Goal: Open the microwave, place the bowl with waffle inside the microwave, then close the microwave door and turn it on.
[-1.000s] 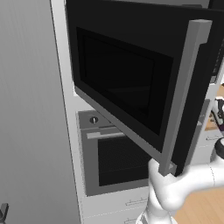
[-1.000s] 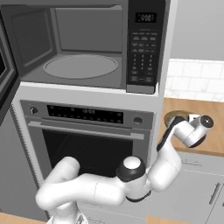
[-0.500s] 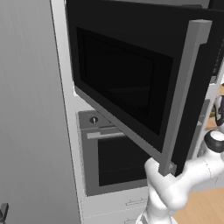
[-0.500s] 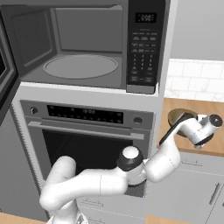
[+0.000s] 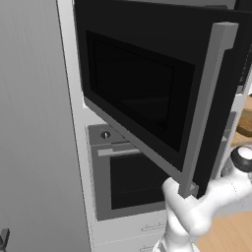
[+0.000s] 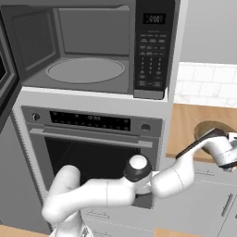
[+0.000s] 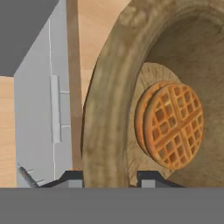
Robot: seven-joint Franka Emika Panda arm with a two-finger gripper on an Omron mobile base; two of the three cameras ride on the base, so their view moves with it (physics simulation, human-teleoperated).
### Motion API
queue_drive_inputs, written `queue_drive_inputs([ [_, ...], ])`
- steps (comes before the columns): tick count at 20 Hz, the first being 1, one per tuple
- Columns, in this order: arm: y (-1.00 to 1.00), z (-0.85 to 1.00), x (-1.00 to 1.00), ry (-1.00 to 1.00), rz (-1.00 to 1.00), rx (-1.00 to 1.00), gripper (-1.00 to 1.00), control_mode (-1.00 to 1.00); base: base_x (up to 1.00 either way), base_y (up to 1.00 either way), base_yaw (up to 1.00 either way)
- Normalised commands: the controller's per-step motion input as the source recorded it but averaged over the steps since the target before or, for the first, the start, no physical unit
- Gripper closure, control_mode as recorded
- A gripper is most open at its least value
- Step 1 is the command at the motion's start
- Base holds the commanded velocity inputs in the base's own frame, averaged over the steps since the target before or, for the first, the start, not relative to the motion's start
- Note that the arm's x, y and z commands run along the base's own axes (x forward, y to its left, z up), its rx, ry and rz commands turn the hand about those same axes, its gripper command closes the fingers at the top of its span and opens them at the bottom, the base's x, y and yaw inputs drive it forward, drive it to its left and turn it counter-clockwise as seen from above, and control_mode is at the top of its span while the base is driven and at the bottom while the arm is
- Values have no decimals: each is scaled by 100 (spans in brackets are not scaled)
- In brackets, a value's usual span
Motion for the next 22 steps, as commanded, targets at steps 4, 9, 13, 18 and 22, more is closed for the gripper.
queue_drive_inputs([
  [4, -44, 28, -100, -12, 0, -3, 100, -100, 0, 0, 0],
  [9, -29, 14, -100, -14, 2, -9, 100, -100, 0, 0, 0],
  [13, -3, 16, -100, -15, 7, -18, 100, -100, 0, 0, 0],
  [18, 42, 38, -100, -11, 10, -27, 100, -100, 0, 0, 0],
  [22, 99, 53, -100, -4, 6, -21, 100, -100, 0, 0, 0],
])
